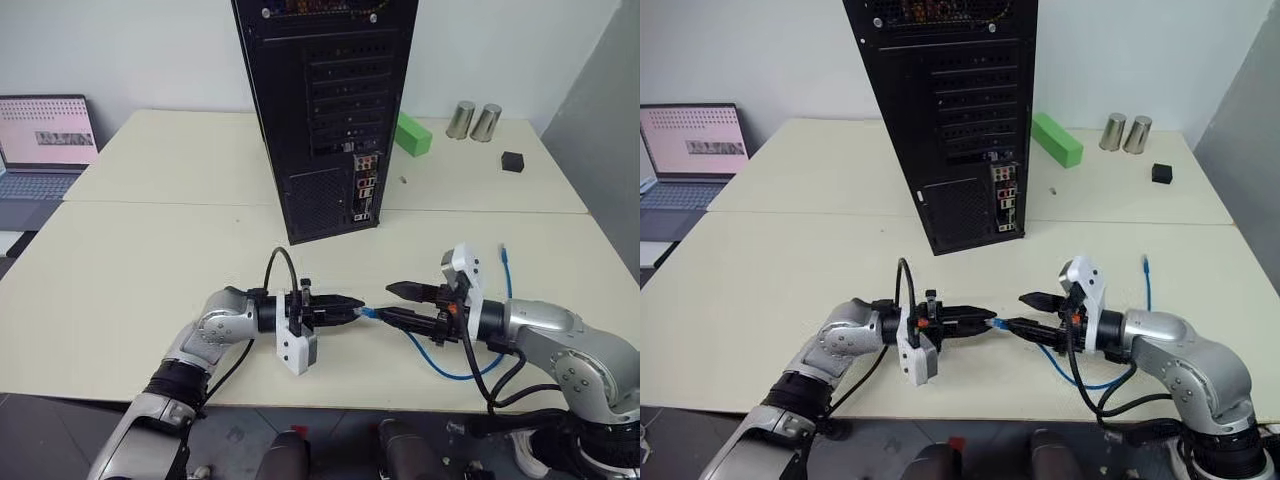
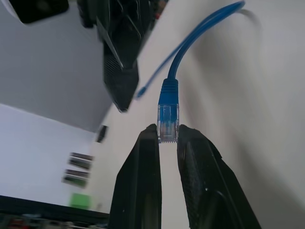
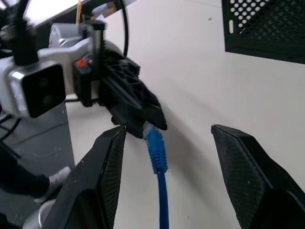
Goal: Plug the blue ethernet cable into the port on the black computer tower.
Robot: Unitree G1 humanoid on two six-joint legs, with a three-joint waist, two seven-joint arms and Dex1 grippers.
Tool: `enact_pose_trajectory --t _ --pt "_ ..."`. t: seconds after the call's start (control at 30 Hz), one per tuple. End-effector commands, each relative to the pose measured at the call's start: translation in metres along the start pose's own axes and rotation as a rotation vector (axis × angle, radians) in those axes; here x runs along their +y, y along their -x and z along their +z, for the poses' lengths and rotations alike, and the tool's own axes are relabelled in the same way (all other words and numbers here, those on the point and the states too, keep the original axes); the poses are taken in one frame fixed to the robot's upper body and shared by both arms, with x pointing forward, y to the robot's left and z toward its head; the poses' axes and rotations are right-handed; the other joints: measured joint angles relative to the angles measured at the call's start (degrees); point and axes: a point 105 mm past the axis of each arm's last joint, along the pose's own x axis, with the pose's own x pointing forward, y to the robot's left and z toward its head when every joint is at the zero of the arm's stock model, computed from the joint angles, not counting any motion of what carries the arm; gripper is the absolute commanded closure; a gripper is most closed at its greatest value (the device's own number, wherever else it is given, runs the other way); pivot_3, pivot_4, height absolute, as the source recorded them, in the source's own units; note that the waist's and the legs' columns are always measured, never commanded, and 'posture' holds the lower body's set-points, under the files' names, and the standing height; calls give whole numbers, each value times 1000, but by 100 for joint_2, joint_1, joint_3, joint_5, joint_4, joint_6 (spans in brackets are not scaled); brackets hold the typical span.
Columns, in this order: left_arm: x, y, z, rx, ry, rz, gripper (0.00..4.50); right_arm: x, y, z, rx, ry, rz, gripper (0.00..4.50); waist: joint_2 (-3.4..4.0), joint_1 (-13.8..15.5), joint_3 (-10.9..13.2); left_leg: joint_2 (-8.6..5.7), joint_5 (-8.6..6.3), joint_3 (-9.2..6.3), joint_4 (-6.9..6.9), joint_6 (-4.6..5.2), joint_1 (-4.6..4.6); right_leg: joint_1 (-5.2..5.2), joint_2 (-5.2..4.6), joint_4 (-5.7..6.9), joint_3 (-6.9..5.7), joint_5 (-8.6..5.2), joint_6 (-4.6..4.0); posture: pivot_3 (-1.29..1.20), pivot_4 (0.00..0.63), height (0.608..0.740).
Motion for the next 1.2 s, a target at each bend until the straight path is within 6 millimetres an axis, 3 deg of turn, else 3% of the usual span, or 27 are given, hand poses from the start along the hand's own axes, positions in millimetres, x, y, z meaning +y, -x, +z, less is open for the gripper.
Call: enact_pose_trajectory --t 0.03,0.3,0.8,1.13,1.2 --pt "13 2 -1 -3 -87 72 4240 6 1 6 -18 -20 26 1484 0 -2 0 0 0 0 0 0 0 0 0 0 0 0 0 0 150 740" --pt "17 2 -5 10 -130 108 4240 6 -1 5 -13 -50 39 1484 0 -7 0 1 0 -3 -1 0 2 0 1 3 -4 0 0 0 150 740" --pt "19 2 -4 8 -162 127 4244 3 -6 8 -28 -69 46 4494 1 -8 0 2 0 -5 -2 0 2 0 1 5 -7 0 0 0 150 740" --pt "15 3 1 -25 -107 137 4246 5 -7 7 -16 -86 66 4500 1 -9 0 3 0 -5 -2 0 2 0 1 5 -7 0 0 0 150 740" --pt "17 5 0 -23 -65 152 3546 5 -7 7 -13 -83 66 4500 1 -10 0 3 0 -6 -2 0 2 0 1 5 -8 0 0 0 150 740"
